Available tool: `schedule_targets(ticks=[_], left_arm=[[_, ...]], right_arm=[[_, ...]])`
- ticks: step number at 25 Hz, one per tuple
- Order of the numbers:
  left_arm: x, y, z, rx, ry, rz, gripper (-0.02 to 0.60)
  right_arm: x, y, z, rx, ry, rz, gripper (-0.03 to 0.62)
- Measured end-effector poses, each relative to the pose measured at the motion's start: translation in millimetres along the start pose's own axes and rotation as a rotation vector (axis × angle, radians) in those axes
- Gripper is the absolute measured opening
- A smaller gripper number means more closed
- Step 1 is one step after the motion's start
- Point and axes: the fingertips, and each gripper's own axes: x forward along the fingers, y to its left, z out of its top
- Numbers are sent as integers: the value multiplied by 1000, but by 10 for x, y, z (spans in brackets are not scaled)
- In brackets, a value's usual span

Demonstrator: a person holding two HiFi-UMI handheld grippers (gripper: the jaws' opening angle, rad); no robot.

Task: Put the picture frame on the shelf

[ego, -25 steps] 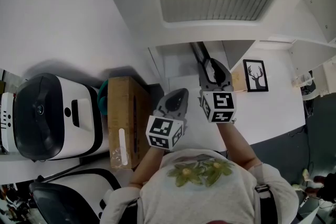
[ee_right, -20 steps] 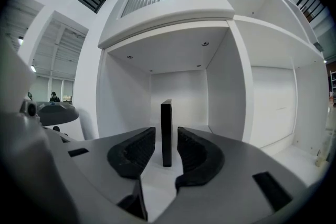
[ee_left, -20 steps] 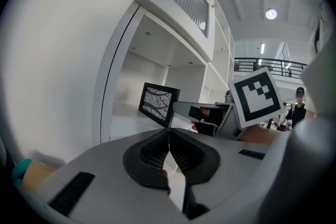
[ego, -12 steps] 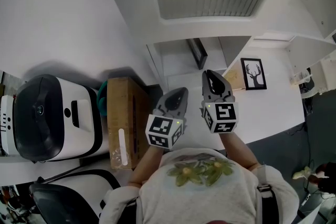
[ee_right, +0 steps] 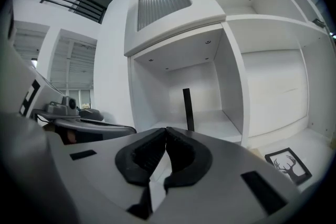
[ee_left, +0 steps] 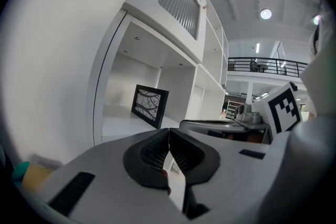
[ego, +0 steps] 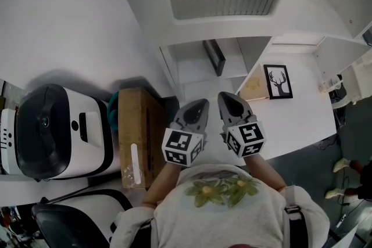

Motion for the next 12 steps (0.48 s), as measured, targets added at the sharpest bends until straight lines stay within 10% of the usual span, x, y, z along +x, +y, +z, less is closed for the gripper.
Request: schedule_targets(ticks=[12], left_arm=[[-66, -188, -68, -8, 9, -25, 29]], right_arm=[[-186, 130, -97, -7, 24, 18, 32]])
